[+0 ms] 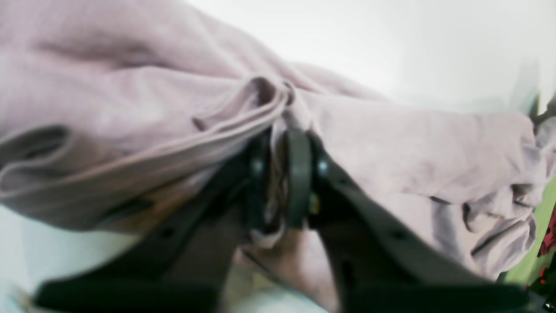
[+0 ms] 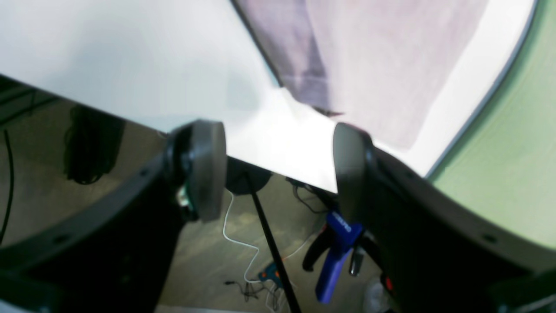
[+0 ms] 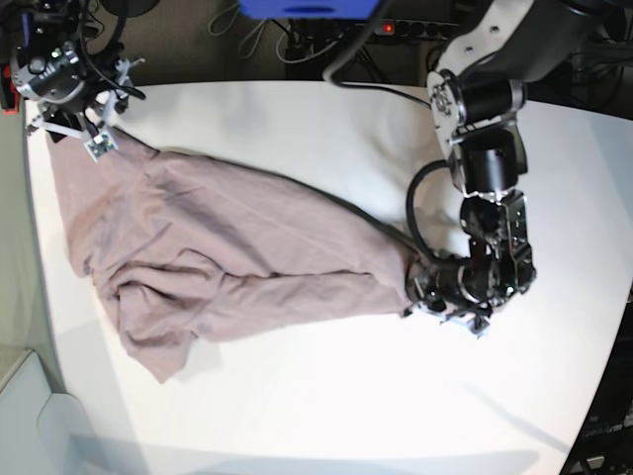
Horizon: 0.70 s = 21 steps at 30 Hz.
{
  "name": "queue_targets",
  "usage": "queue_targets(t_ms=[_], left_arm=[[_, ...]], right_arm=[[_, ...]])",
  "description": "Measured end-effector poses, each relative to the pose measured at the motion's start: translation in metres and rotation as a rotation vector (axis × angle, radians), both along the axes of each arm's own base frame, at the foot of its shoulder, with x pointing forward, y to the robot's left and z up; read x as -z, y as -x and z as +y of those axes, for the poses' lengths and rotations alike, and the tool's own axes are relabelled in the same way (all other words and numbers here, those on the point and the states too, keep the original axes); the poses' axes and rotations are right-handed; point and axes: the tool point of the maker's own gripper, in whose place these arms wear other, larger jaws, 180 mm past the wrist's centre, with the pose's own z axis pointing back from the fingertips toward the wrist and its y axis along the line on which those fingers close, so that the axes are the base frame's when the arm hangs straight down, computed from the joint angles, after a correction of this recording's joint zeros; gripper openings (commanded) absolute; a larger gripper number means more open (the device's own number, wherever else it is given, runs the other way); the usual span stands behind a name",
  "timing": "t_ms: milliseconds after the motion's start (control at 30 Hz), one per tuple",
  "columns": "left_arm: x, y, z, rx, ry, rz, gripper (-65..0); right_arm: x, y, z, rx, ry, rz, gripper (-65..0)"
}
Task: Layout the t-shirt on the table in an organized manner, then fold the t-shirt properly
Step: 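Move the left gripper to the shirt's hem corner and grasp it, then pull the grasped hem corner outward with the left gripper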
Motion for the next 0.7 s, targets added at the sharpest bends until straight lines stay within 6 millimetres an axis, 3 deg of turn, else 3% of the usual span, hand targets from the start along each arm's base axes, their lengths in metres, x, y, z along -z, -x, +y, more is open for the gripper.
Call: queue_targets(t_ms=[167,233,300,367,467,600,700], left_arm=[[-0.008,0.0,0.006,-0.003,-0.017,-0.029,-22.6],[-0.007,0.011,0.01,0.013,-0.027,-0.01,-11.3],[-0.012,0.02,0.017,0.014,-0.052,-0.023,-4.9],[-0.021,0.025,0.026,0.0,-0.084,-0.063,-3.9],[-0.033,0.033,0.034,-0.014,-0.122,-0.117,-7.6],[-0.022,0.044,0.033,-0.006,-0.122,-0.083,-12.9],[-0.023,0.04,0.034,-0.017,-0.122,-0.101,-16.0]], right_arm=[[0.0,0.0,0.0,0.0,0.0,-0.001,-26.0],[0.0,0.0,0.0,0.0,0.0,-0.001,-26.0],[-0.001,-0.001,-0.002,-0.008,0.008,0.0,-26.0],[-0.002,-0.003,-0.003,-0.009,0.013,-0.005,-26.0],[-0.006,-0.012,-0.003,-0.008,0.013,-0.028,-26.0],[-0.006,-0.012,-0.003,-0.009,0.011,-0.029,-26.0],[-0.006,-0.013,-0.002,-0.005,0.008,-0.03,-26.0]])
